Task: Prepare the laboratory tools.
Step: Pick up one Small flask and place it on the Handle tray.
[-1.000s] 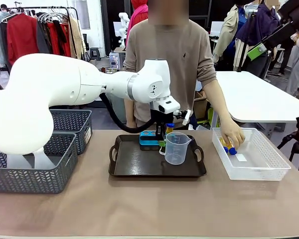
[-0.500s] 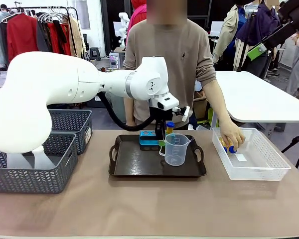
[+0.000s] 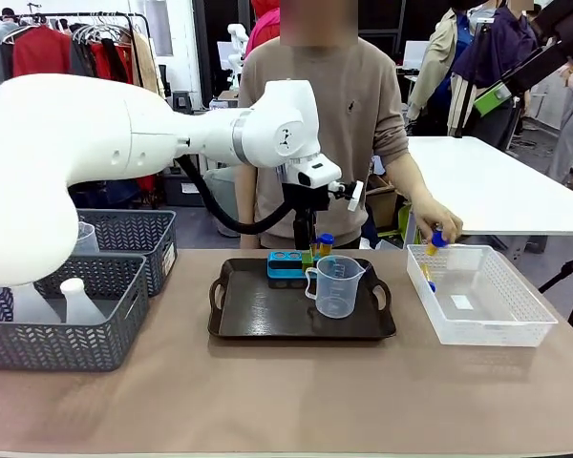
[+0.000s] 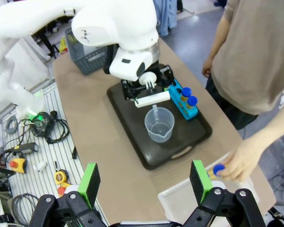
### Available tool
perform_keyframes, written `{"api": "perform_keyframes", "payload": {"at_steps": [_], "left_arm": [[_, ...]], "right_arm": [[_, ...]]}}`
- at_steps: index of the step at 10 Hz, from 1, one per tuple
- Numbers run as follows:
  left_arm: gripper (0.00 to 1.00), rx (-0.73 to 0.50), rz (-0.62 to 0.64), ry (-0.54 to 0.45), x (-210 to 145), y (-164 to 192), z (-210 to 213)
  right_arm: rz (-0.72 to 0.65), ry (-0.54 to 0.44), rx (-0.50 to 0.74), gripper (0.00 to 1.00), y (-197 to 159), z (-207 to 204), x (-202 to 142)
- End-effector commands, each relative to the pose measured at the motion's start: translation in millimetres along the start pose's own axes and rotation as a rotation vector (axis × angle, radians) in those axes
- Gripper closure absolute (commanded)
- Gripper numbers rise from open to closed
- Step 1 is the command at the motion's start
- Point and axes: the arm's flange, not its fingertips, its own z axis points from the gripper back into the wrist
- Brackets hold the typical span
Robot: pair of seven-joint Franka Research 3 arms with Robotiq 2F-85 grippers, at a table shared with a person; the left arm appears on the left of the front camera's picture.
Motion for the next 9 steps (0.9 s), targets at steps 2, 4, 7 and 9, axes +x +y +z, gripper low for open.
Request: {"api": "perform_keyframes", "payload": {"at_steps": [2,4,7,9], "left_arm": [[0.0,0.015,0.037,-0.007,-2.9,-18.7,34.2],[0.0,0.035,0.076,0.004,-8.3,-32.6,78.9],[0.0,0.045,0.194,0.087,-15.7,-48.0,134.7],[0.0,0.127,0.289,0.147,-39.0,-58.5,183.3]], "right_arm": [[0.008,-0.011,0.006,0.0,0.9,0.7,1.4],[0.008,-0.011,0.006,0.0,0.9,0.7,1.4],[0.008,-0.011,0.006,0.0,0.9,0.7,1.4],[0.008,-0.011,0.006,0.0,0.9,0.7,1.4]]}}
